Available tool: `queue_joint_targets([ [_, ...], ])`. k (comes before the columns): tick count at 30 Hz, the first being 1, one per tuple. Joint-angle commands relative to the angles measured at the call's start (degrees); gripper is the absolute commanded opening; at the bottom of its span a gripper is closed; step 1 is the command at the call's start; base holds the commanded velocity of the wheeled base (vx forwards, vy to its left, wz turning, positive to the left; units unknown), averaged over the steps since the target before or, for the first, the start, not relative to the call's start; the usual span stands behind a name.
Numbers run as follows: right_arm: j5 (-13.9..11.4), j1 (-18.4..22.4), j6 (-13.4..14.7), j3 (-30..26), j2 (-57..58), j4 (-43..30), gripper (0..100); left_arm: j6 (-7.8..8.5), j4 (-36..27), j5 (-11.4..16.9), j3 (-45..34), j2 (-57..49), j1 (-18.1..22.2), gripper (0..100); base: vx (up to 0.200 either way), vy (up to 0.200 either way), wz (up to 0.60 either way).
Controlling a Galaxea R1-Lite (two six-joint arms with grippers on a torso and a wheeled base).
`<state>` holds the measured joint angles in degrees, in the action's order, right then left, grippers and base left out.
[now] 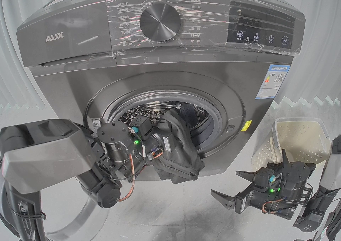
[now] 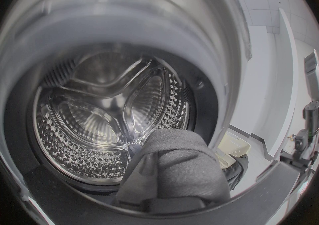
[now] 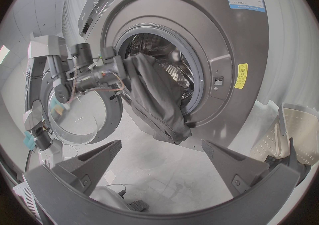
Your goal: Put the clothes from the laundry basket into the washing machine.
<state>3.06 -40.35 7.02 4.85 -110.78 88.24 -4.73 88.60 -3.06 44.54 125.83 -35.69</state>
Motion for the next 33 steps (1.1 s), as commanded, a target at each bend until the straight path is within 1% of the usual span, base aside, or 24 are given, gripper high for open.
queue_joint_targets([
  [1, 0.02, -0.87, 0.01, -0.46, 0.12, 0.01, 100, -1.77, -0.1, -0.19, 6.26, 8.73, 1.42, 0, 0.0, 0.0, 0.0],
  [4, -0.07, -0.87, 0.01, -0.46, -0.14, 0.01, 100, -2.21, -0.8, -1.16, 9.16, 10.31, 1.42, 0, 0.0, 0.0, 0.0],
  [8, -0.16, -0.87, 0.1, -0.46, -0.41, 0.01, 100, -2.3, -1.5, -3.0, 11.79, 11.81, 1.33, 0, 0.0, 0.0, 0.0],
  [13, -0.16, -0.96, 0.1, -0.46, -0.41, 0.01, 100, -1.95, -2.82, -2.83, 12.5, 12.33, 1.42, 0, 0.0, 0.0, 0.0],
  [17, -0.07, -0.87, 0.1, -0.72, -0.41, 0.01, 100, -1.77, -7.21, -2.65, 11.71, 12.07, 1.68, 0, 0.0, 0.0, 0.0],
  [19, -0.16, -0.87, 0.1, -0.72, -0.41, 0.01, 100, -1.42, -8.27, -2.74, 12.67, 12.6, 2.21, 0, 0.0, 0.0, 0.0],
  [21, -0.07, -0.87, 0.1, -0.72, -0.41, -0.08, 100, -1.42, -8.8, -2.65, 14.08, 13.12, 2.47, 0, 0.0, 0.0, 0.0],
  [22, -0.16, -0.96, 0.1, -0.63, -0.49, 0.01, 100, -1.42, -9.32, -3.0, 18.03, 15.23, 3.17, 0, 0.0, 0.0, 0.0],
  [24, -0.07, -0.96, 0.1, -0.72, -0.49, -0.08, 100, -1.51, -10.91, -3.18, 21.46, 16.55, 4.32, 0, 0.0, 0.0, 0.0],
  [26, -0.07, -0.87, 0.1, -0.72, -0.41, -0.08, 100, -1.51, -13.28, -3.18, 22.87, 17.17, 4.76, 0, 0.0, 0.0, 0.0],
  [27, -0.07, -0.87, 0.1, -0.72, -0.41, -0.08, 100, -1.51, -13.28, -3.18, 22.87, 17.17, 4.76, 0, 0.0, 0.0, 0.0],
  [28, -0.07, -0.87, 0.1, -0.81, -0.41, -0.08, 100, -1.6, -14.69, -3.18, 24.8, 18.57, 4.84, 0, 0.0, 0.0, 0.0],
  [30, -0.07, -0.78, 0.1, -0.81, -0.32, -0.08, 100, -1.6, -14.95, -3.27, 27.53, 19.89, 4.84, 0, 0.0, 0.0, 0.0],
  [32, -0.07, -0.78, 0.1, -0.81, -0.32, -0.08, 100, -1.6, -14.95, -3.27, 27.53, 19.89, 4.84, 0, 0.0, 0.0, 0.0],
  [33, -0.07, -0.87, 0.1, -0.81, -0.41, -0.08, 100, -1.51, -16.0, -3.62, 31.31, 21.03, 4.84, 0, 0.0, 0.0, 0.0],
])
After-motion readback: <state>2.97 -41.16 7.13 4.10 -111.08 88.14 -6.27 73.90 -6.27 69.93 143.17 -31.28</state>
